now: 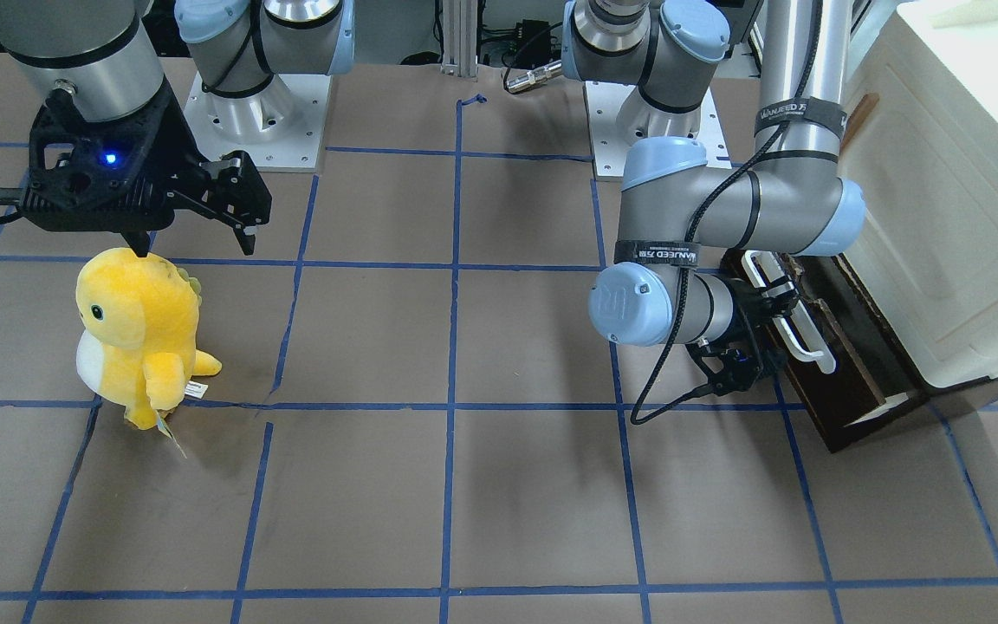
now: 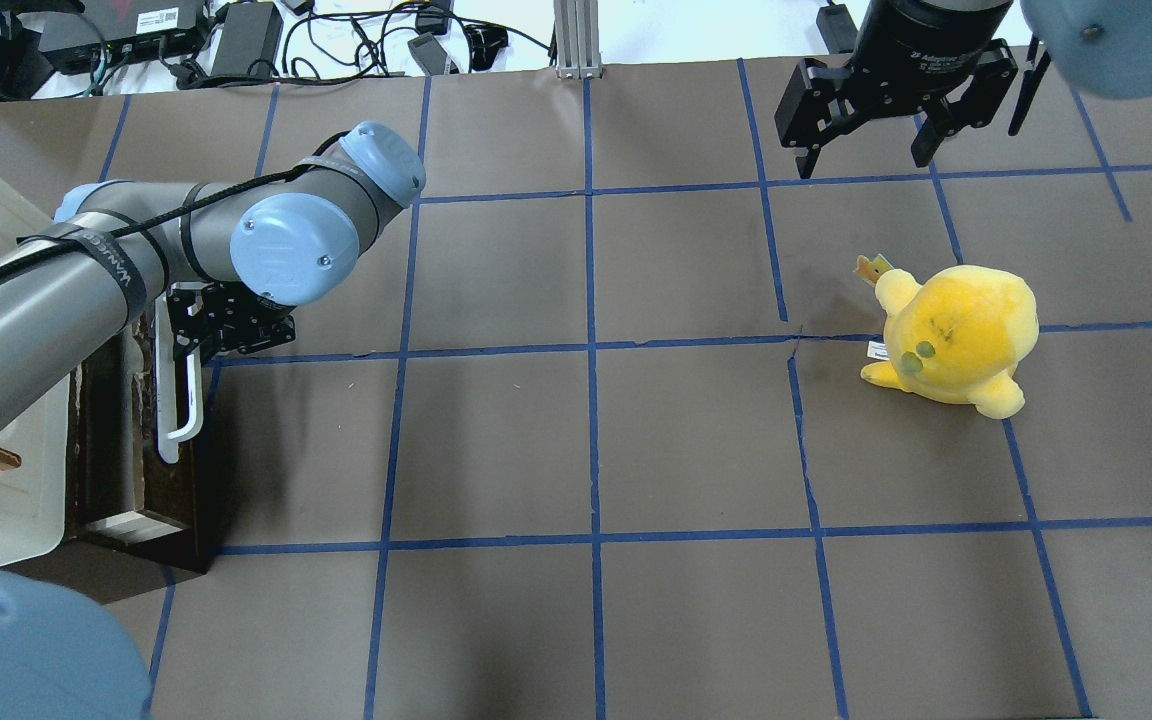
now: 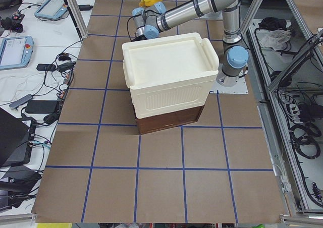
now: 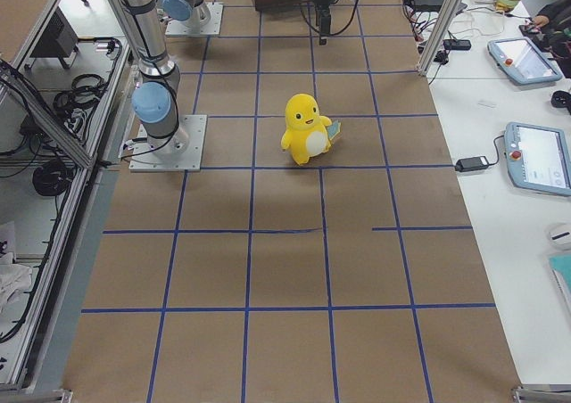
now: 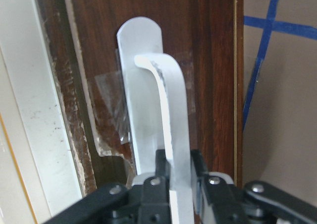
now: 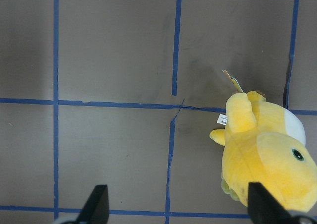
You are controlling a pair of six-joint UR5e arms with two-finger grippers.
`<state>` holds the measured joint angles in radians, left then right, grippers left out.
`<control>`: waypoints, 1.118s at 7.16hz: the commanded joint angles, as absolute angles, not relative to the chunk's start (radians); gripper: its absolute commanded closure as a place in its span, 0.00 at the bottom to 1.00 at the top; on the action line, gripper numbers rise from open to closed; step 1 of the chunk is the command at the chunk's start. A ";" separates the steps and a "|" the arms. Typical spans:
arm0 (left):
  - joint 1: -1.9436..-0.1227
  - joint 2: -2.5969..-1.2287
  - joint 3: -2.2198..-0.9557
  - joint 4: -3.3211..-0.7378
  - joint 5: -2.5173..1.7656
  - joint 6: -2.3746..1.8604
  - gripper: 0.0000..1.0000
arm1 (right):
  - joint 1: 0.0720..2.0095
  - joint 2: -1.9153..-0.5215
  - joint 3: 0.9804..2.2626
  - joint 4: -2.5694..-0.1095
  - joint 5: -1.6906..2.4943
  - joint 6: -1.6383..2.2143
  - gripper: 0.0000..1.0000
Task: Pull drawer sideways
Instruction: 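Pull the handle with the left gripper, sliding the drawer out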
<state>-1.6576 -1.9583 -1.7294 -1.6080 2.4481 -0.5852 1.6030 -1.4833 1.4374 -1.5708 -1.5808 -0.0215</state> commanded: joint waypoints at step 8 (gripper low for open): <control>-1.720 -2.008 -1.634 -1.724 2.413 -0.696 1.00 | 1.603 -1.483 1.437 -1.571 -1.580 -0.021 0.00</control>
